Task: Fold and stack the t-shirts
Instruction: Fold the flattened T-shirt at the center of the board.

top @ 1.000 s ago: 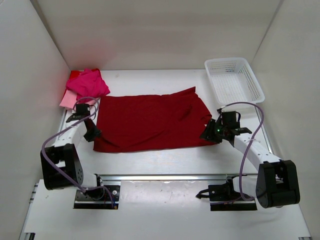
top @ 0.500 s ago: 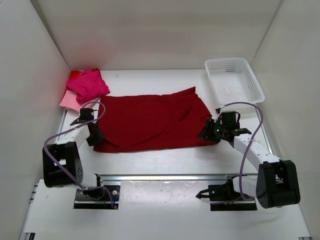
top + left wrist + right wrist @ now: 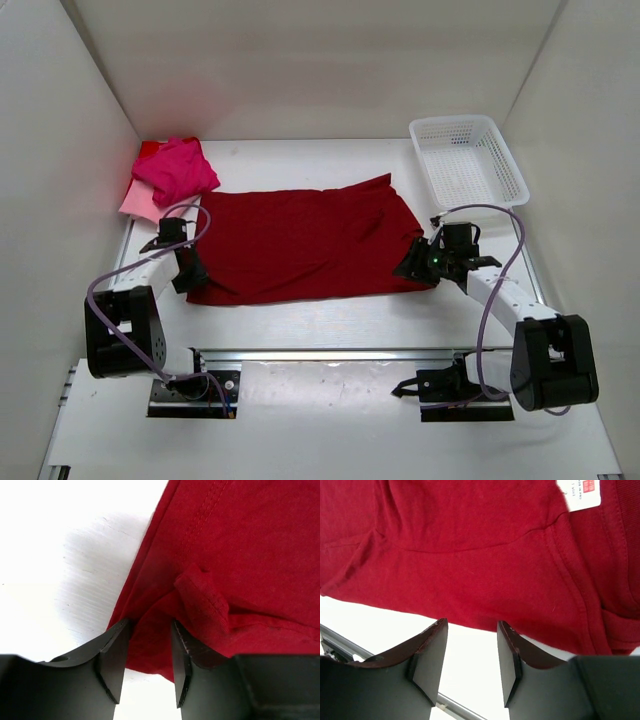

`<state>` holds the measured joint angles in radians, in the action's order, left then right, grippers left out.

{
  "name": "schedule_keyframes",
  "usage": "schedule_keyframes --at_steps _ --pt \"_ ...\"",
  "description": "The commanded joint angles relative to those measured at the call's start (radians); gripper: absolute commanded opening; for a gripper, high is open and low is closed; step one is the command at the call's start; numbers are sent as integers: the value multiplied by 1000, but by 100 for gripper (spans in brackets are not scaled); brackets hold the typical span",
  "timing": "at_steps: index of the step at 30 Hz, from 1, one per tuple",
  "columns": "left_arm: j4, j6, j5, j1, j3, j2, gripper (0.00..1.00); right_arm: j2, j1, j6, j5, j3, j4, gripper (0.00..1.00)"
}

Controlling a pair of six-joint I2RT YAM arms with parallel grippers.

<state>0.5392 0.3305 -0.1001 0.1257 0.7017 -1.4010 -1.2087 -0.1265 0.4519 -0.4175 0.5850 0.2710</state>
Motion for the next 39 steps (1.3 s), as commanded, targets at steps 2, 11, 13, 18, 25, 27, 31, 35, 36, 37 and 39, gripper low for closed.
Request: schedule_keyframes --at_steps 2,11,13,18,25,27,31,35,36,37,39 --pt "-4 1 -27 -9 22 31 48 -43 43 2 -35 -14 -76 42" --pt "66 -24 -59 12 38 72 0 -144 157 85 -108 -59 -211 39" --pt "97 -19 -62 2 53 86 0 -149 171 116 -107 -70 -236 39" --pt "195 25 -104 9 80 126 0 -176 217 163 -119 -93 -259 39" --pt "374 65 -190 23 177 105 0 -175 243 168 -106 -100 -222 38" --pt "375 65 -176 38 179 80 0 -170 237 172 -110 -102 -226 37" --pt "377 64 -181 45 177 42 9 -154 225 163 -109 -97 -205 37" --pt "370 54 -187 55 173 40 85 -141 214 154 -107 -82 -176 38" --pt "354 53 -178 52 174 45 95 -135 211 151 -106 -76 -162 38" --pt "352 54 -176 57 185 51 94 -131 209 143 -106 -74 -148 38" --pt "363 71 -141 29 222 60 83 -114 202 133 -96 -59 -119 38"
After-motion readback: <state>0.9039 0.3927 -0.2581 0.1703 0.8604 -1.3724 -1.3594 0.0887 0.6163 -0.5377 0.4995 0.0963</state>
